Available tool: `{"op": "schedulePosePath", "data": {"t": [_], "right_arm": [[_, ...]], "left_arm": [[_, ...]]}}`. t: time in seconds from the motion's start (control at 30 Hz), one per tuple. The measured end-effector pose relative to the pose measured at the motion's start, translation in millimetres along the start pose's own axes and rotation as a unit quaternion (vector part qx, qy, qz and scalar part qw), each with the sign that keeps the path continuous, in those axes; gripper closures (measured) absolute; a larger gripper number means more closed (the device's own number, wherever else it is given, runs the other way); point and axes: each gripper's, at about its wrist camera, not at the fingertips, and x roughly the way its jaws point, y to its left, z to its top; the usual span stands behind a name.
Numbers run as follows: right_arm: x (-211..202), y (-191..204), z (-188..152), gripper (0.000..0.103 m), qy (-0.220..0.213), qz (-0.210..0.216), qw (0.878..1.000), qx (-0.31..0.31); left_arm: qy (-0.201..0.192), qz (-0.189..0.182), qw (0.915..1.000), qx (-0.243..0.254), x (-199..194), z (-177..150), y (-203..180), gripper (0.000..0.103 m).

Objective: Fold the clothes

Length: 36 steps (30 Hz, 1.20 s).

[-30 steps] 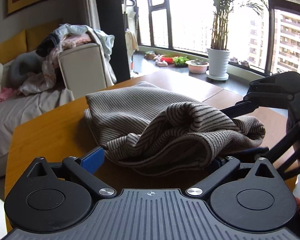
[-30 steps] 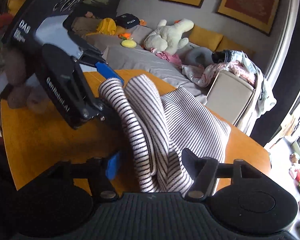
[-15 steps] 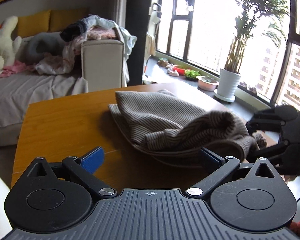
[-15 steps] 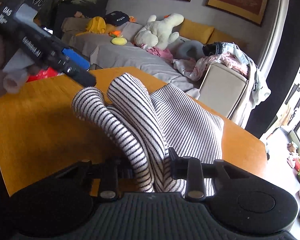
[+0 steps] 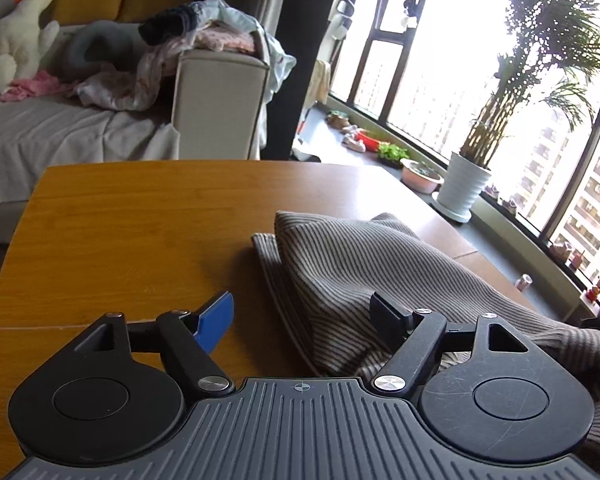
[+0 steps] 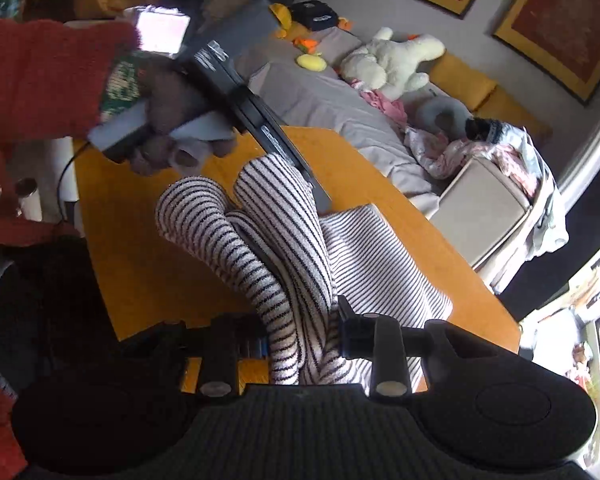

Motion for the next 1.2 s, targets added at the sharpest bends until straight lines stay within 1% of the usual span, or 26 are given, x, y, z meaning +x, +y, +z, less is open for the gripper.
{"op": "schedulePosePath", "data": {"t": [0.03, 0.1, 0.17, 0.23, 0.27, 0.37, 0.47, 0.53, 0.57, 0.6, 0.63, 0.7, 0.77, 0.83, 0.9, 0.97, 1.03, 1.1, 1.13, 1.2], "right_arm": [[-9.1, -1.8, 7.5, 0.074, 0.0, 0.005, 1.0, -0.017], [-23.3, -14.1, 25.5, 0.074, -0.009, 0.015, 0.999, -0.029], [-23.5, -36.7, 42.4, 0.074, -0.02, 0.023, 0.999, -0.032], [-3.9, -66.4, 53.9, 0.074, -0.022, 0.039, 0.999, -0.021], [12.5, -81.3, 56.2, 0.074, -0.016, 0.052, 0.998, -0.009], [70.7, -113.3, 47.5, 0.072, 0.001, 0.079, 0.997, 0.026], [119.9, -128.5, 34.2, 0.065, 0.0, 0.093, 0.994, 0.049], [141.6, -135.8, 29.2, 0.062, -0.008, 0.106, 0.992, 0.068], [152.2, -139.4, 26.8, 0.057, -0.013, 0.112, 0.991, 0.077], [155.5, -143.1, 23.3, 0.05, -0.015, 0.115, 0.989, 0.091], [158.3, -146.9, 19.7, 0.047, -0.018, 0.117, 0.987, 0.105], [163.9, -154.3, 12.6, 0.036, -0.023, 0.122, 0.983, 0.132], [169.5, -161.8, 5.5, 0.032, -0.028, 0.127, 0.979, 0.16], [171.1, -165.3, -0.2, 0.03, -0.032, 0.124, 0.975, 0.181], [168.1, -164.0, -3.8, 0.024, -0.034, 0.109, 0.974, 0.194], [169.4, -165.9, -2.3, 0.02, -0.031, 0.102, 0.972, 0.208], [170.9, -167.9, -0.6, 0.019, -0.028, 0.096, 0.97, 0.222], [171.5, -171.2, 2.5, 0.019, -0.029, 0.095, 0.967, 0.234], [171.2, -173.5, 4.8, 0.019, -0.031, 0.097, 0.966, 0.238], [171.8, -177.6, 10.2, 0.019, -0.034, 0.099, 0.964, 0.244]], "left_arm": [[0.005, -0.003, 1.0, 0.004, 5.5, -0.9, -1.6, 0.024], [0.017, -0.008, 0.9997, 0.017, 16.1, -2.5, -4.8, 0.025], [0.03, -0.018, 0.9989, 0.03, 24.1, -6.3, -8.1, 0.028], [0.039, -0.019, 0.9983, 0.039, 28.8, -10.5, -9.4, 0.033], [0.044, -0.018, 0.9981, 0.039, 31.1, -12.2, -7.3, 0.034], [0.054, -0.017, 0.9979, 0.032, 35.1, -17.5, 0.7, 0.035], [0.057, -0.023, 0.9977, 0.03, 34.7, -19.2, 5.1, 0.035], [0.059, -0.022, 0.9976, 0.029, 36.1, -19.8, 6.9, 0.035], [0.06, -0.022, 0.9976, 0.027, 36.8, -20.0, 8.0, 0.035], [0.06, -0.02, 0.9977, 0.026, 36.6, -20.3, 8.2, 0.035], [0.059, -0.018, 0.9977, 0.027, 35.8, -20.9, 7.9, 0.035], [0.058, -0.014, 0.9978, 0.027, 34.4, -21.9, 7.2, 0.035], [0.057, -0.012, 0.998, 0.027, 32.8, -23.0, 5.9, 0.035], [0.055, -0.009, 0.998, 0.028, 30.9, -22.9, 3.9, 0.035], [0.048, 0.003, 0.9981, 0.038, 24.9, -18.4, 1.6, 0.034], [0.021, 0.013, 0.9986, 0.046, 8.2, -10.3, -0.3, 0.032], [-0.013, 0.016, 0.9985, 0.052, -12.1, -1.0, -2.4, 0.03], [-0.052, 0.003, 0.997, 0.057, -34.1, 8.8, -6.3, 0.029], [-0.069, -0.013, 0.9953, 0.067, -43.8, 13.1, -12.0, 0.029], [-0.069, -0.038, 0.9922, 0.097, -42.4, 15.7, -30.1, 0.027]]}}
